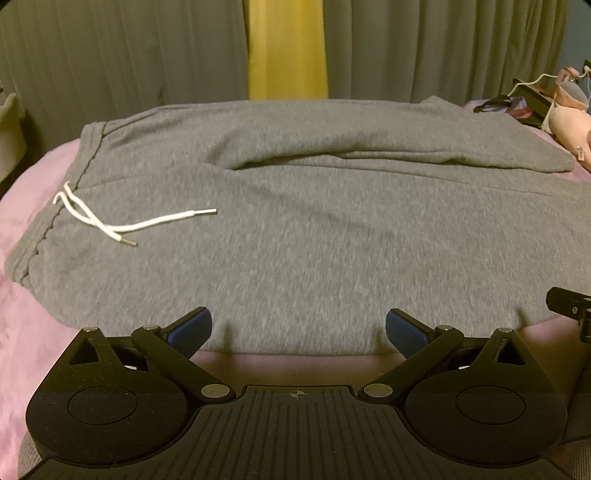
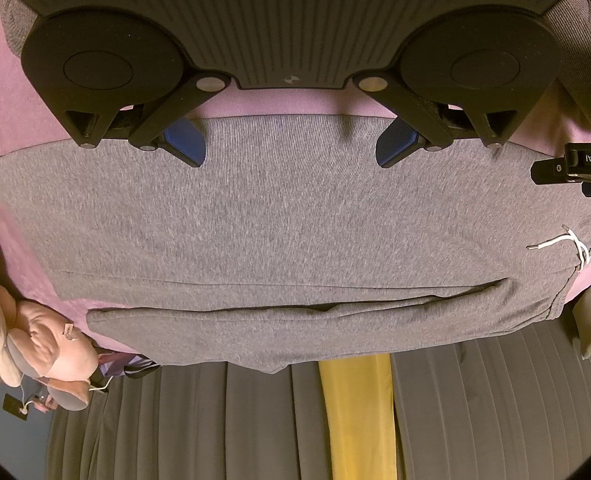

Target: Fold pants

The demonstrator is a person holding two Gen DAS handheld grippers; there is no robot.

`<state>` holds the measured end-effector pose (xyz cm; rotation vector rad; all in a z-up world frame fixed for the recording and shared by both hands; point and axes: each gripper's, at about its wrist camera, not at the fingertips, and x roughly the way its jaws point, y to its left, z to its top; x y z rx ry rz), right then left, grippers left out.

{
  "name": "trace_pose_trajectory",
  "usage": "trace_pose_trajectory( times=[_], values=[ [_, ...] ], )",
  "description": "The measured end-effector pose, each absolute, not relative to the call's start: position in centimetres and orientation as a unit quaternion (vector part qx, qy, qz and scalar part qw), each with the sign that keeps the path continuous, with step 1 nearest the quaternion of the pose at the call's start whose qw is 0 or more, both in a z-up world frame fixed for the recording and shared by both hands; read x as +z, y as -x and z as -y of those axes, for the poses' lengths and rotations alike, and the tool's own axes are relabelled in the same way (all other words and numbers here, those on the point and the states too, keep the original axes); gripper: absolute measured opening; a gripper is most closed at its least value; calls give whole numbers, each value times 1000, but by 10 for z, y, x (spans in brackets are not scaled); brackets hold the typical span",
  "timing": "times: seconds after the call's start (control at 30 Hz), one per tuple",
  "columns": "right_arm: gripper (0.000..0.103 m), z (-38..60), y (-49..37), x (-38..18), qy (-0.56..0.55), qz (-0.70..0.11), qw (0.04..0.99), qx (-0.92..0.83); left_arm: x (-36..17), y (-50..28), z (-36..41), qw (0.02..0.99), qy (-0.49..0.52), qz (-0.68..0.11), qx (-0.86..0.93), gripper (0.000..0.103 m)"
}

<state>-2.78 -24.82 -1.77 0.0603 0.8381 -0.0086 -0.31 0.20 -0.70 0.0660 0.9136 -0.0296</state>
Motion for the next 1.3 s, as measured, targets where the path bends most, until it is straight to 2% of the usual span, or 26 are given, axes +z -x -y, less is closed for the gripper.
trace_pose_trajectory(
  times=[1.3],
  values=[
    [99, 248, 27, -20, -31, -408, 912, -3, -8, 5, -3, 894, -31, -446, -14, 103]
  ],
)
